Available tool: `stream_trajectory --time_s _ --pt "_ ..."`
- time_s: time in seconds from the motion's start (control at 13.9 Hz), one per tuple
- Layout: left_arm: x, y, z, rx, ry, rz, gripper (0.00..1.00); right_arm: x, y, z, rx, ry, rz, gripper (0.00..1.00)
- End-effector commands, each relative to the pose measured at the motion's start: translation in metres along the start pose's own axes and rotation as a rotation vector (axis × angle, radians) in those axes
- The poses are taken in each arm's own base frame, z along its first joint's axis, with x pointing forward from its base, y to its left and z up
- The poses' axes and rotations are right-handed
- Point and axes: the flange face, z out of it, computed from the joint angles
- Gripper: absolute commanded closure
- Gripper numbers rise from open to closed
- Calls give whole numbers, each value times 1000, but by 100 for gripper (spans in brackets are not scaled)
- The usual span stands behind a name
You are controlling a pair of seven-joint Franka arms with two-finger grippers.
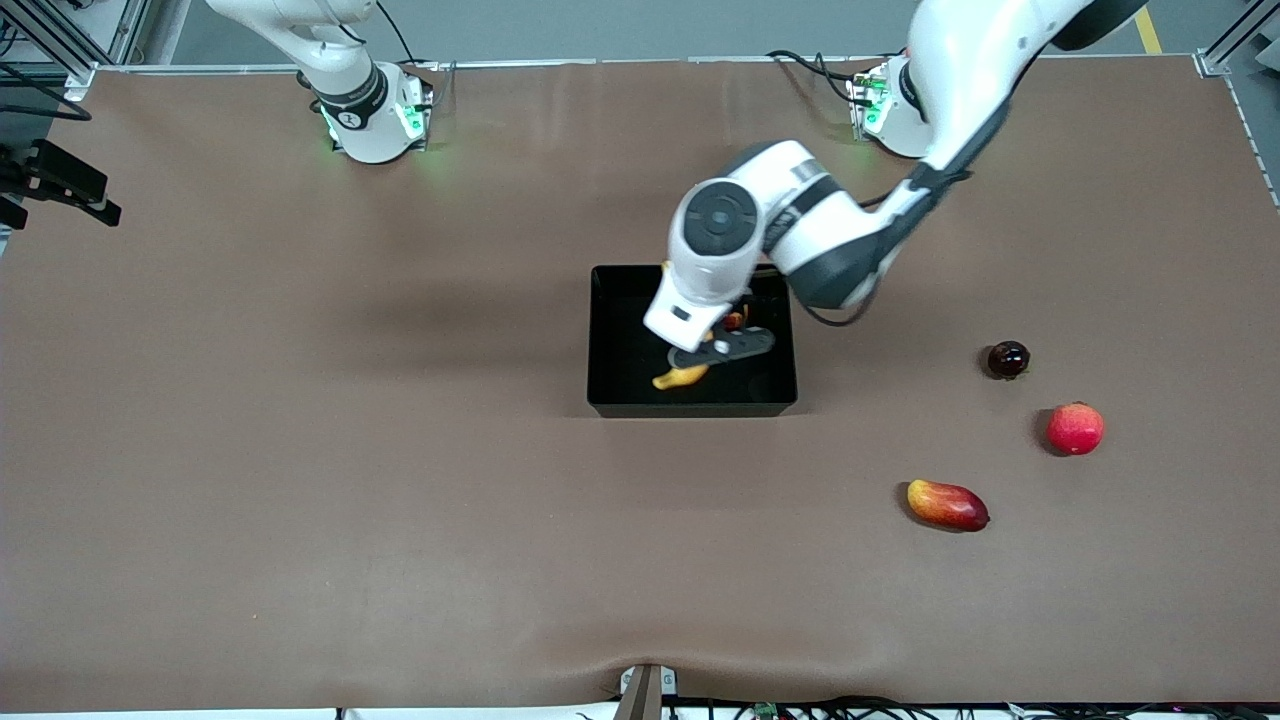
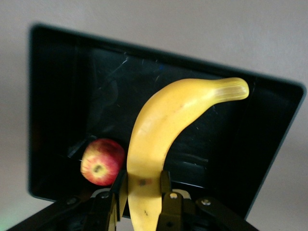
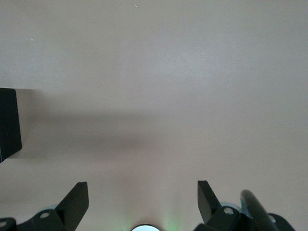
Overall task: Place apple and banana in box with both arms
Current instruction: 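Carry the banana over the box and lower it with the left gripper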
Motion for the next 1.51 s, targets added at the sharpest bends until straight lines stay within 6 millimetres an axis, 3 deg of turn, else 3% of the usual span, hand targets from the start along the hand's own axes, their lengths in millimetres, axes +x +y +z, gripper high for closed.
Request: stream_trajectory --time_s 0.0,0.07,0.43,0.65,0.72,0.79,0.86,0.93,1.08,1.22,1.29,1.43 --pt "2 11 38 6 -19 -45 100 -2 1 -1 6 2 11 0" --pt "-7 17 49 18 -35 -31 100 -1 0 -1 5 3 10 0" --pt "-5 30 102 29 -7 -8 100 -2 1 -1 7 3 13 0" --pt "-13 40 131 38 5 8 100 -2 1 -1 7 3 13 0" --pt "-14 41 140 53 8 10 90 -2 1 -1 7 3 13 0" --pt "-13 39 144 64 17 9 50 -1 1 1 7 0 13 0" --pt "-11 39 143 69 29 8 17 -1 1 1 7 0 13 0" --pt "-6 36 138 73 39 1 0 -1 2 0 7 2 14 0" --pt "6 29 106 55 76 -11 0 -1 3 1 8 -1 16 0" --pt "47 -4 33 45 143 -83 0 -1 3 1 8 0 16 0" --pt "70 -31 -3 41 160 -99 0 -1 2 1 8 -1 13 0" --pt "92 -71 -64 34 218 -69 0 -1 2 1 6 -3 12 0"
